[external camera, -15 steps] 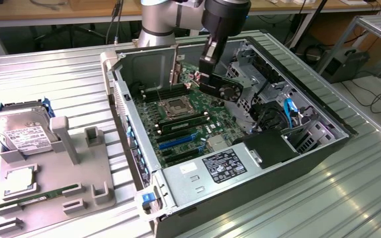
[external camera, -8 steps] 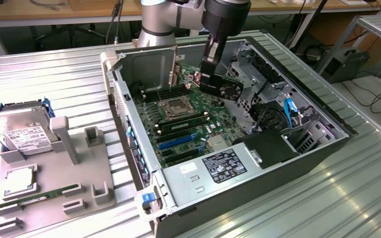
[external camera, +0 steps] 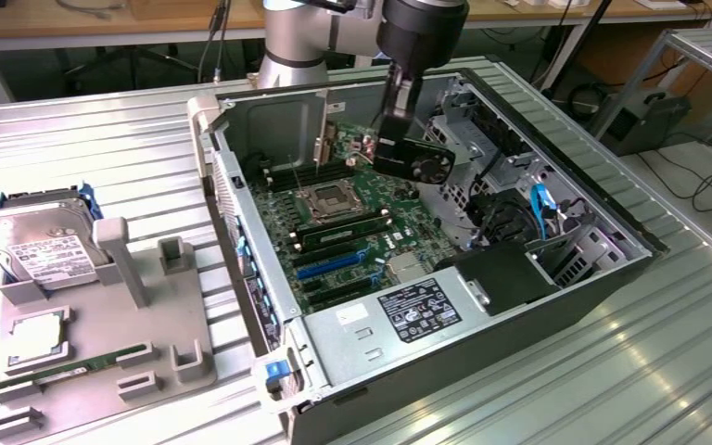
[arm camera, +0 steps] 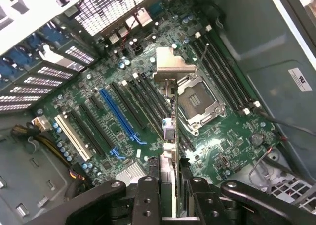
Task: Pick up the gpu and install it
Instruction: 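Insert the gpu into the slot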
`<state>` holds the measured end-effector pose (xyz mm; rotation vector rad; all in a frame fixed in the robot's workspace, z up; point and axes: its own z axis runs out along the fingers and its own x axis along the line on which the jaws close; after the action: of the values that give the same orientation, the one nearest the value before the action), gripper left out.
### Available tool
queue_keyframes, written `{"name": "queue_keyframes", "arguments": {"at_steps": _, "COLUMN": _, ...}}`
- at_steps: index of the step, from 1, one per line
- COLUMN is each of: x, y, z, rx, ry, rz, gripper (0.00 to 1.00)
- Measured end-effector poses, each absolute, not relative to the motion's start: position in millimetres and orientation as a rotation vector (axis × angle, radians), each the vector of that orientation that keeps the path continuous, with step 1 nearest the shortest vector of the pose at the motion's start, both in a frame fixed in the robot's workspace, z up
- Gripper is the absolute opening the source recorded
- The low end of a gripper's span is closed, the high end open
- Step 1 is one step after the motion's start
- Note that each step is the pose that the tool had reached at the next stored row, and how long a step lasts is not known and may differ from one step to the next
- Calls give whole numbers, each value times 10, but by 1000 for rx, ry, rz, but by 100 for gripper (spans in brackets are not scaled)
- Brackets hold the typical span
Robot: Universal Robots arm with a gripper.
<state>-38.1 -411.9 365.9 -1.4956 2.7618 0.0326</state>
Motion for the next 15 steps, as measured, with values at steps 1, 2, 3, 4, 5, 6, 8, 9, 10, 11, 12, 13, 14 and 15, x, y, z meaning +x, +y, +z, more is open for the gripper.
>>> {"name": "queue_keyframes", "arguments": {"at_steps": 1, "x": -381, "y": -4120, "z": 3659, "rx": -1511, "ry": 2754, "rz": 33, "gripper": 27}}
{"name": "queue_keyframes", "arguments": {"at_steps": 2, "x": -381, "y": -4120, "z": 3659, "rx": -1525, "ry": 2746, "rz": 33, "gripper": 27}}
{"name": "queue_keyframes", "arguments": {"at_steps": 3, "x": -381, "y": -4119, "z": 3659, "rx": -1540, "ry": 2738, "rz": 33, "gripper": 27}}
{"name": "queue_keyframes", "arguments": {"at_steps": 4, "x": -381, "y": -4119, "z": 3659, "rx": -1557, "ry": 2728, "rz": 33, "gripper": 27}}
{"name": "queue_keyframes", "arguments": {"at_steps": 5, "x": -381, "y": -4119, "z": 3659, "rx": -1571, "ry": 2720, "rz": 33, "gripper": 27}}
{"name": "queue_keyframes", "arguments": {"at_steps": 6, "x": -381, "y": -4120, "z": 3659, "rx": -1584, "ry": 2713, "rz": 32, "gripper": 27}}
{"name": "queue_keyframes", "arguments": {"at_steps": 8, "x": -381, "y": -4119, "z": 3659, "rx": -1612, "ry": 2697, "rz": 33, "gripper": 27}}
{"name": "queue_keyframes", "arguments": {"at_steps": 9, "x": -381, "y": -4119, "z": 3659, "rx": -1627, "ry": 2688, "rz": 32, "gripper": 27}}
{"name": "queue_keyframes", "arguments": {"at_steps": 10, "x": -381, "y": -4119, "z": 3659, "rx": -1649, "ry": 2674, "rz": 33, "gripper": 27}}
{"name": "queue_keyframes", "arguments": {"at_steps": 11, "x": -381, "y": -4120, "z": 3658, "rx": -1679, "ry": 2656, "rz": 33, "gripper": 27}}
{"name": "queue_keyframes", "arguments": {"at_steps": 12, "x": -381, "y": -4119, "z": 3658, "rx": -1717, "ry": 2632, "rz": 33, "gripper": 27}}
{"name": "queue_keyframes", "arguments": {"at_steps": 13, "x": -380, "y": -4119, "z": 3658, "rx": -1735, "ry": 2620, "rz": 33, "gripper": 27}}
{"name": "queue_keyframes", "arguments": {"at_steps": 14, "x": -381, "y": -4119, "z": 3658, "rx": -1753, "ry": 2609, "rz": 32, "gripper": 27}}
{"name": "queue_keyframes", "arguments": {"at_steps": 15, "x": -381, "y": -4119, "z": 3658, "rx": -1760, "ry": 2604, "rz": 32, "gripper": 27}}
